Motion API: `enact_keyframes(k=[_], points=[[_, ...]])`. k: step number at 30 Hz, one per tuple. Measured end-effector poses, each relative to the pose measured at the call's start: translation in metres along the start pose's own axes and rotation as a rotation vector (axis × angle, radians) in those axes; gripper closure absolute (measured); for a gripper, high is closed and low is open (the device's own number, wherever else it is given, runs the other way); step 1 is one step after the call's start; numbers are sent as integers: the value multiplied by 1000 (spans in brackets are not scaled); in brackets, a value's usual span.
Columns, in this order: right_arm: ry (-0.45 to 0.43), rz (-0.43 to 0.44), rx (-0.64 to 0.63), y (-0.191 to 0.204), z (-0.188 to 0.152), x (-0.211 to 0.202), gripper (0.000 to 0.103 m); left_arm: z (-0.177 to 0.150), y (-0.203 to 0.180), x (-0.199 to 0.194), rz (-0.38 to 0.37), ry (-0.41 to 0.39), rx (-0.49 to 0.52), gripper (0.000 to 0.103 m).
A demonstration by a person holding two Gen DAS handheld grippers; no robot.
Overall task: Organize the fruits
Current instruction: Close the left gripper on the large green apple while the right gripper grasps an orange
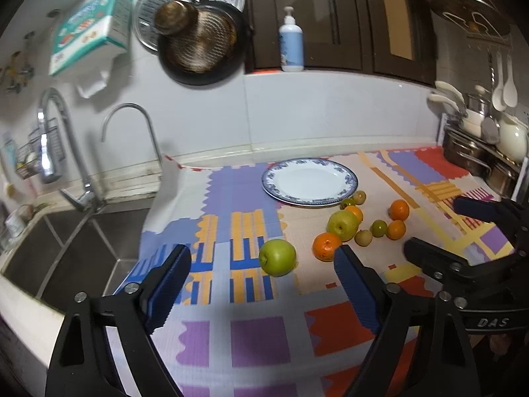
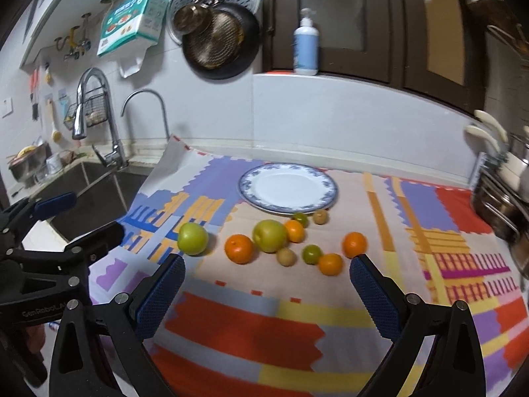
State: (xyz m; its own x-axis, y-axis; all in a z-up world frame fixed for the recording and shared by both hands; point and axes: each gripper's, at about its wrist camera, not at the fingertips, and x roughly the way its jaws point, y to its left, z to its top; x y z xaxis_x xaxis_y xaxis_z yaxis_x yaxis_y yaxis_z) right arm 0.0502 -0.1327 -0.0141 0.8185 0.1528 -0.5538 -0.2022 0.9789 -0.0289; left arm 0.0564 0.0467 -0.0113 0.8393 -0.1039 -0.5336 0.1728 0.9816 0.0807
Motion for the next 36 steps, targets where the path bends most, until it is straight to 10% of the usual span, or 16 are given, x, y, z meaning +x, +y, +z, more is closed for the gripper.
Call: enact_keyframes(k=[36], points=[[312, 123, -15, 20, -5, 162, 52, -16, 17, 159, -419, 274, 187, 50]])
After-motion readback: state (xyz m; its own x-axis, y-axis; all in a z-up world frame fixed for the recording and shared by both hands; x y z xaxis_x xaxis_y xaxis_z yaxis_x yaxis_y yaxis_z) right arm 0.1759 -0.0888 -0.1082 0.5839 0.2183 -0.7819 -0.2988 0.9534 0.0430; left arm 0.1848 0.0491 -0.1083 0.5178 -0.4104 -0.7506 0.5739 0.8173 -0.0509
